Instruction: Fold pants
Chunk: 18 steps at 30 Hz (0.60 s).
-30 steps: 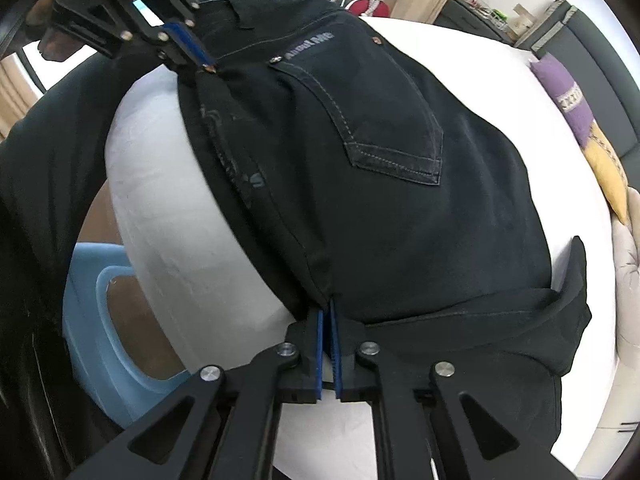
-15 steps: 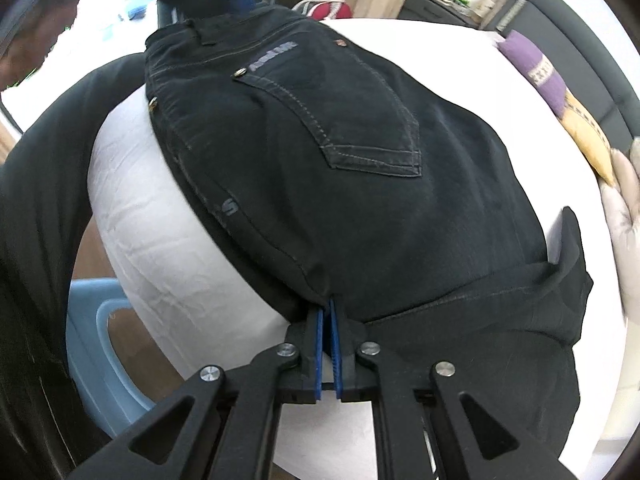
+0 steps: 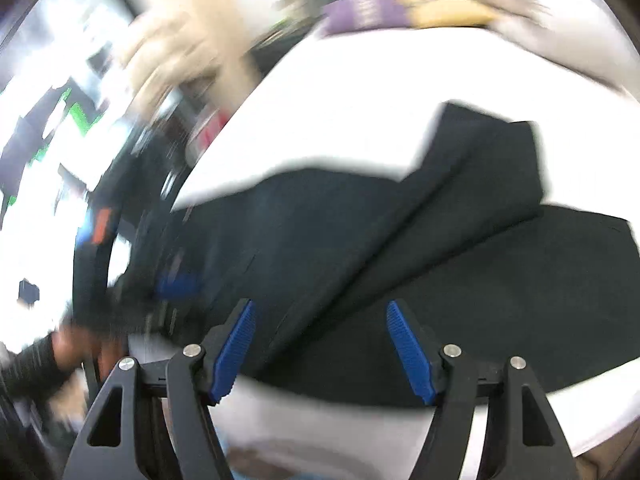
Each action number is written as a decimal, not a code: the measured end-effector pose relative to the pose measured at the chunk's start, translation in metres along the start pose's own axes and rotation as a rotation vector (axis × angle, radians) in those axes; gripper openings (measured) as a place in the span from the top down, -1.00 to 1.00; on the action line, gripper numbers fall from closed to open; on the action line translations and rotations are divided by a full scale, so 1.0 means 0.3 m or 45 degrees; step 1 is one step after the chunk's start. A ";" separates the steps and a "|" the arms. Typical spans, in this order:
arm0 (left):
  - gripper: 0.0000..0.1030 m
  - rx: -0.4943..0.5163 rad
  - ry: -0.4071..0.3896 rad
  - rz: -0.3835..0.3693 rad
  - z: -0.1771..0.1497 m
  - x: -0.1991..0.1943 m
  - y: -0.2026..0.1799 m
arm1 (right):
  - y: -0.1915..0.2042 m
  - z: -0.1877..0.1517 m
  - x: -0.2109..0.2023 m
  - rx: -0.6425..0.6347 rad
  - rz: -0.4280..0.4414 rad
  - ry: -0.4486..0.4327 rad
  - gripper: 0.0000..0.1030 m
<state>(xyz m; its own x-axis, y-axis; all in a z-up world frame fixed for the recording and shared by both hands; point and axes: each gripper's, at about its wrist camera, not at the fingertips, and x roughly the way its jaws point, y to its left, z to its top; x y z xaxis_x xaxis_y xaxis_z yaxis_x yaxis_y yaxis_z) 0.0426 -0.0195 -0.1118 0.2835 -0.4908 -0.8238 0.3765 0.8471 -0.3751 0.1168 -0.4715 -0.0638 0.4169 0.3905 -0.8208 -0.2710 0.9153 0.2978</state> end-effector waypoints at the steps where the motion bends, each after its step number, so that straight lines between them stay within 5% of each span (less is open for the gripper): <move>1: 0.07 -0.024 0.014 0.002 0.006 -0.001 -0.005 | -0.048 0.069 -0.003 0.066 -0.041 -0.028 -0.38; 5: 0.07 -0.031 -0.001 0.023 -0.029 0.012 -0.012 | -0.139 0.308 0.086 0.141 -0.323 -0.070 -0.38; 10: 0.07 -0.041 -0.004 0.018 -0.039 0.009 -0.011 | -0.174 0.532 0.352 0.167 -0.404 0.047 -0.38; 16: 0.07 -0.070 -0.004 -0.016 -0.038 0.003 0.014 | -0.207 0.603 0.606 0.109 -0.625 0.197 -0.35; 18: 0.07 -0.071 -0.003 -0.020 -0.037 0.005 0.018 | -0.231 0.603 0.659 0.113 -0.657 0.252 0.09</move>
<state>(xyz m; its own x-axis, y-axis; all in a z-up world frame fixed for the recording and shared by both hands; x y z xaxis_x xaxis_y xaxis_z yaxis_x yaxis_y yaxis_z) 0.0352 -0.0132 -0.1198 0.2800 -0.5045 -0.8167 0.3310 0.8493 -0.4112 0.3749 -0.4400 -0.1585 0.3032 -0.1285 -0.9442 0.0025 0.9910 -0.1341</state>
